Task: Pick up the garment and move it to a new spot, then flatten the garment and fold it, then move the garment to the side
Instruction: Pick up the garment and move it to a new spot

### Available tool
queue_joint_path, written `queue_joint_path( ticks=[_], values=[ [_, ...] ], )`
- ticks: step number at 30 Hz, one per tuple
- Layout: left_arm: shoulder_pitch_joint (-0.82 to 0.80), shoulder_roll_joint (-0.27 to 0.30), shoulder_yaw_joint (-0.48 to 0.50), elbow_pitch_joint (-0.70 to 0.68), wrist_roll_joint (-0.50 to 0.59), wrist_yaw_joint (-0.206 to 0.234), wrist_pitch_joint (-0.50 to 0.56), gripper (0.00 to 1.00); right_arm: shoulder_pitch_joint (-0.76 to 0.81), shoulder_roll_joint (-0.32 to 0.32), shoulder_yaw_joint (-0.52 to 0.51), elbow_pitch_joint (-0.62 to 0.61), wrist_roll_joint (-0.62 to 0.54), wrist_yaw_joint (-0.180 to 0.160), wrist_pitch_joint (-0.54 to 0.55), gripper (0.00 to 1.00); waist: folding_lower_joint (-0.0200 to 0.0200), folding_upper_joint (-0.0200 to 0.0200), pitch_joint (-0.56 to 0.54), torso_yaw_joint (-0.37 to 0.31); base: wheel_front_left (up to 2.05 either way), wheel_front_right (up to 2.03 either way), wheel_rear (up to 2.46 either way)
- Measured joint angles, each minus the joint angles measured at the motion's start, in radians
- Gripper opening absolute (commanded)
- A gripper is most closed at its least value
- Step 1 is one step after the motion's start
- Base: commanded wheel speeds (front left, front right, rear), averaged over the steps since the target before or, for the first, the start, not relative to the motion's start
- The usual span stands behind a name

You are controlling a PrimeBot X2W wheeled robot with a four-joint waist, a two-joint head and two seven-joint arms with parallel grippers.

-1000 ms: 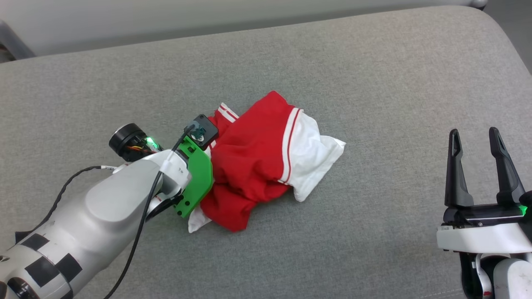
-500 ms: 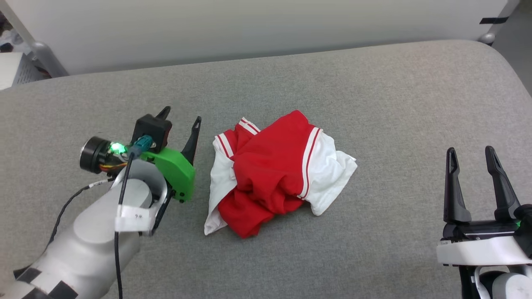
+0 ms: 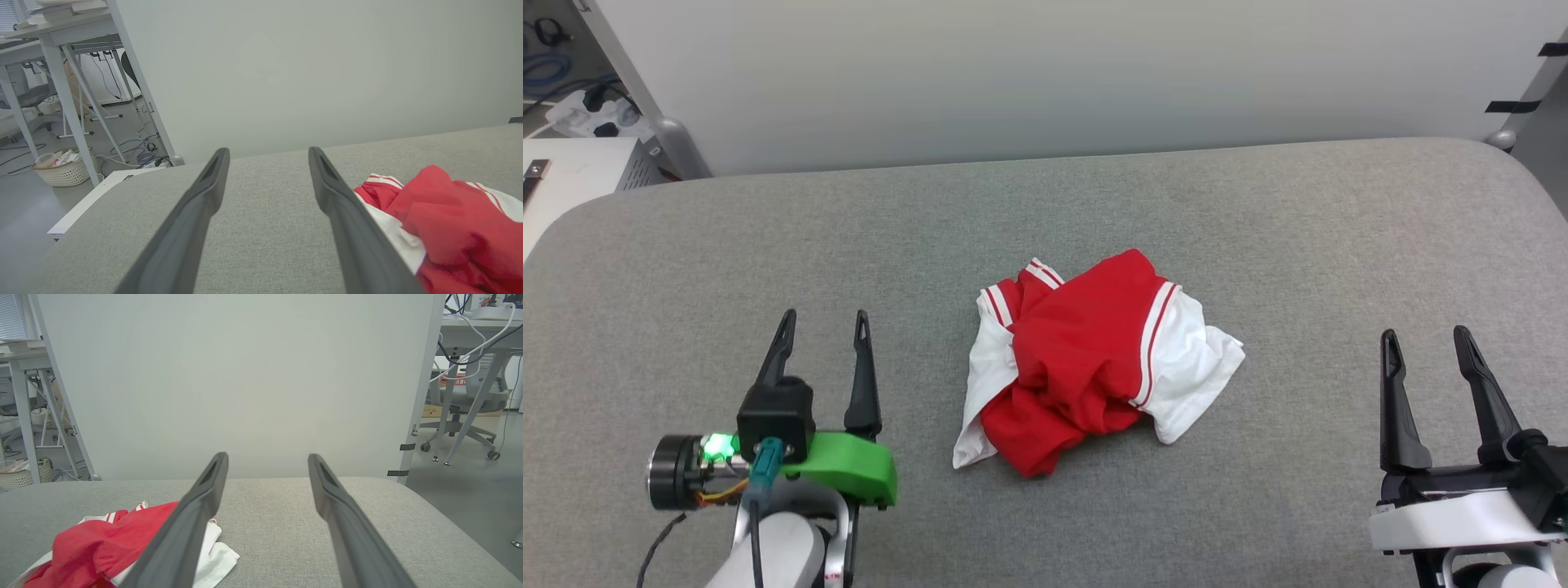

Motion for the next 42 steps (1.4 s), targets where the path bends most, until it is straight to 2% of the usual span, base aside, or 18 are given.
queue_joint_path(
  ticks=[5,10,23,34,42],
  values=[
    [0.138,-0.073,0.131,-0.07,0.092,-0.048,0.0,1.0,0.01,0.0,0.006,0.011,-0.004,0.0,0.0,1.0,0.0,0.0,-0.02,0.005,0.0,0.0,0.0],
    [0.242,-0.149,0.254,-0.127,0.167,-0.129,0.0,1.0,0.036,0.0,0.007,0.025,-0.004,0.0,0.0,1.0,0.0,0.0,-0.035,0.006,0.0,0.0,0.0],
    [0.342,-0.282,0.424,-0.142,0.295,-0.311,0.0,1.0,0.067,0.0,0.008,0.038,-0.002,0.0,0.0,1.0,0.0,0.0,-0.058,0.026,0.0,0.0,0.0],
    [0.344,-0.331,0.484,-0.133,0.341,-0.395,0.0,1.0,0.077,0.0,0.022,0.05,0.002,0.0,0.0,1.0,0.0,0.0,-0.068,0.033,0.0,0.0,0.0],
    [0.346,-0.345,0.508,-0.12,0.354,-0.429,0.0,1.0,0.079,0.0,0.029,0.056,0.003,0.0,0.0,1.0,0.0,0.0,-0.07,0.031,0.0,0.0,0.0]
  ],
)
